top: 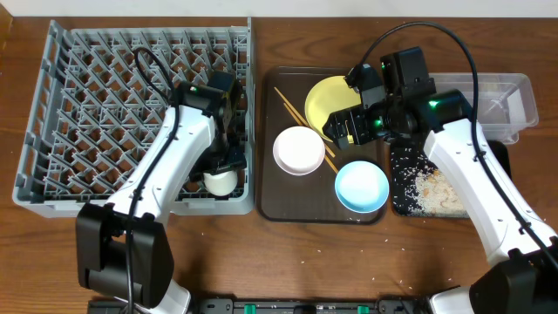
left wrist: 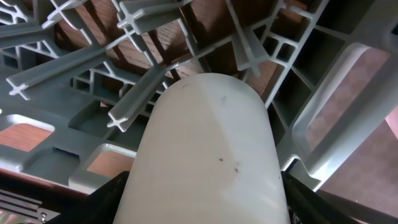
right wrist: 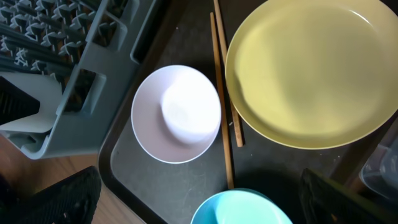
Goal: Sort waste into correct bins and load items into the dishwasher
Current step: 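Lower the white cup into the dish rack with the left gripper, then release the cup and move the left gripper toward the light-blue bowl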
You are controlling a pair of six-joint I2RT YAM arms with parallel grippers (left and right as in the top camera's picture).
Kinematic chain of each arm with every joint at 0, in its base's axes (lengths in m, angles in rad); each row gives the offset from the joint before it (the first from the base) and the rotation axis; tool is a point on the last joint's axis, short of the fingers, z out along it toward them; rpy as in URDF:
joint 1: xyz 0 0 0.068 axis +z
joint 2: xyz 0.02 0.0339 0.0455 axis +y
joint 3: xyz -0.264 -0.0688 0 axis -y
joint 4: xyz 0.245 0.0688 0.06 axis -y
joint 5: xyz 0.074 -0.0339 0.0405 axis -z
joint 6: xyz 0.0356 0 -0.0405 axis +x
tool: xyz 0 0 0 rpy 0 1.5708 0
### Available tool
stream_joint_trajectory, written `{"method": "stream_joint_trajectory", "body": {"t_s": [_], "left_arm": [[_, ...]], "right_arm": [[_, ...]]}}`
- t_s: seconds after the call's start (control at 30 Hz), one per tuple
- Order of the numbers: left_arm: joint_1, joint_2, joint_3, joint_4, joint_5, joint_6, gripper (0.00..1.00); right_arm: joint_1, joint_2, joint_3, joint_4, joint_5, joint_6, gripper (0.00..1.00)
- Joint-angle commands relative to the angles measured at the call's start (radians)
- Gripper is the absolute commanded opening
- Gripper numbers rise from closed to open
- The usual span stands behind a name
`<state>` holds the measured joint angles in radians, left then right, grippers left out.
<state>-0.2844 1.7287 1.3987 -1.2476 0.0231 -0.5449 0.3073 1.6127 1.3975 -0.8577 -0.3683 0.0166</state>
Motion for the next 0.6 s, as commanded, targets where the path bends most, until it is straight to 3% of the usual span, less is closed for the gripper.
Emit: {"method": "stream_joint_trajectory", "body": {"t_s": [0.0, 0.13, 0.23, 0.3, 0.57], "left_arm": [[-0.003, 0.006, -0.008, 0.0, -0.002, 0.009, 0.22], [-0.003, 0.006, -0.008, -0.001, 0.0, 0.009, 0.31], [-0.003, 0.006, -0.008, -0.004, 0.0, 0.009, 0.51], [-0.003, 0.006, -0.008, -0.005, 0.0, 0.009, 0.59], [-0.003, 0.006, -0.008, -0.005, 0.0, 0.009, 0.76]], "right_arm": [[0.01, -0.005, 0.003, -0.008, 0.001, -0.014, 0.99], [0.01, -0.005, 0.003, -0.015, 0.001, -0.014, 0.99], [0.01, -0.005, 0.003, -0.014, 0.001, -0.014, 0.99], [0.01, -0.005, 0.003, -0.01, 0.0, -0.014, 0.99], [0.01, -0.005, 0.003, -0.006, -0.003, -0.013, 0.99]]}}
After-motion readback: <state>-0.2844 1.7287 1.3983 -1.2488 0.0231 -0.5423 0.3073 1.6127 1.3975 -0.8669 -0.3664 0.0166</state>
